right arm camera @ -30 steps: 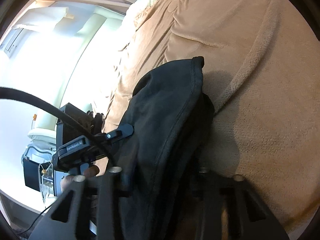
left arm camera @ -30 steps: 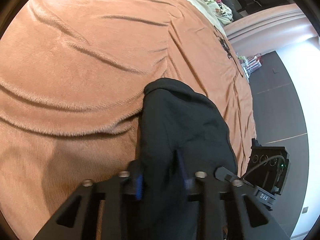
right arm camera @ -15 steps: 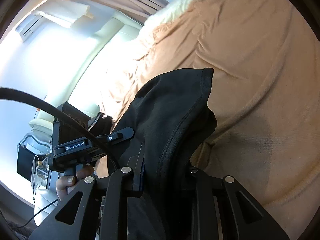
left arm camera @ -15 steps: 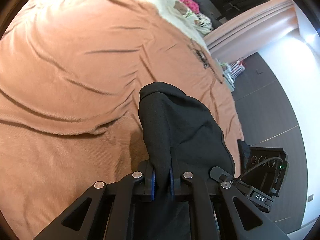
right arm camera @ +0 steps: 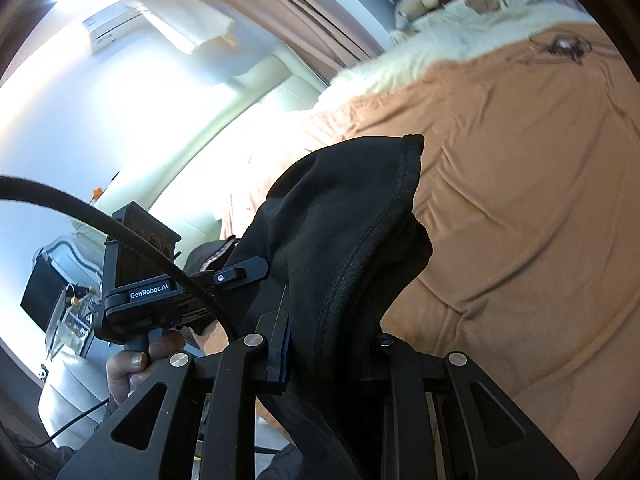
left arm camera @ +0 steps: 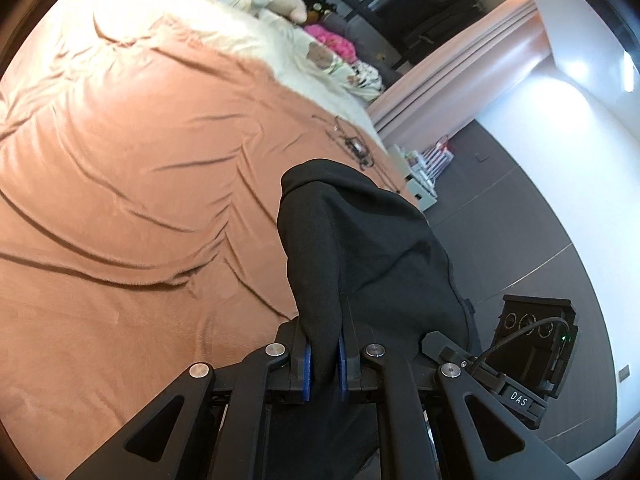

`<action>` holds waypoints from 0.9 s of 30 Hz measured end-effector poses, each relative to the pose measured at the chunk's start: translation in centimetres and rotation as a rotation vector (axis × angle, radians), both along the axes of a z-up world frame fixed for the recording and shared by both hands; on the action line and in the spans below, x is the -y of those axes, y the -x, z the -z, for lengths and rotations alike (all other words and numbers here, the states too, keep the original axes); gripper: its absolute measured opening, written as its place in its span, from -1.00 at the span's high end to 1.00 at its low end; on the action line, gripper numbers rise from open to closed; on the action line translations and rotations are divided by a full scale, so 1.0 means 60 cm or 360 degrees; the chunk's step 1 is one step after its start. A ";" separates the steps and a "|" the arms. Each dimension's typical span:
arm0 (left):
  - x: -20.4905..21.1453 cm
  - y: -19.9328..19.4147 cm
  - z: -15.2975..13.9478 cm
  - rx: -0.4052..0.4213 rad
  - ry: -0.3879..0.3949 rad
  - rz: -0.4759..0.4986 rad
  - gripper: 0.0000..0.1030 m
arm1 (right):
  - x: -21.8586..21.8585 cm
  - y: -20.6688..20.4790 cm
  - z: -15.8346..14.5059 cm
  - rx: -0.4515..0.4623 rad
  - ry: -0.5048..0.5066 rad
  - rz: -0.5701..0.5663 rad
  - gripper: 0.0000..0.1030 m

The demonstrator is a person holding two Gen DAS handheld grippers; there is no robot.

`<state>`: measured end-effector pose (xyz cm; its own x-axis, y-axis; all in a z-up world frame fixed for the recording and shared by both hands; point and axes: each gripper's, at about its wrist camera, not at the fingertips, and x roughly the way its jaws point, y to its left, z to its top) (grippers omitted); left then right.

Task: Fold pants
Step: 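Carry the folded pants with both tools toward the clothes stack by the headboard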

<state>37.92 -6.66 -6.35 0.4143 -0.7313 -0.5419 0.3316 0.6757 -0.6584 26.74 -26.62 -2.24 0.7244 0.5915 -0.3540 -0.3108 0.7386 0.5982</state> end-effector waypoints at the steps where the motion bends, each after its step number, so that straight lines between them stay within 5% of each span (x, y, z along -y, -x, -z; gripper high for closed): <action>1: -0.005 0.005 -0.009 0.0018 0.0005 -0.0007 0.81 | -0.007 0.007 -0.010 0.0021 0.0012 -0.0003 0.65; 15: -0.105 0.077 -0.096 0.0187 0.0018 -0.0178 0.81 | -0.062 0.034 -0.049 0.0186 0.0093 -0.0107 0.65; 27: -0.253 0.131 -0.137 0.0300 0.0023 -0.0370 0.81 | -0.145 -0.036 -0.072 0.0270 0.0134 -0.0295 0.65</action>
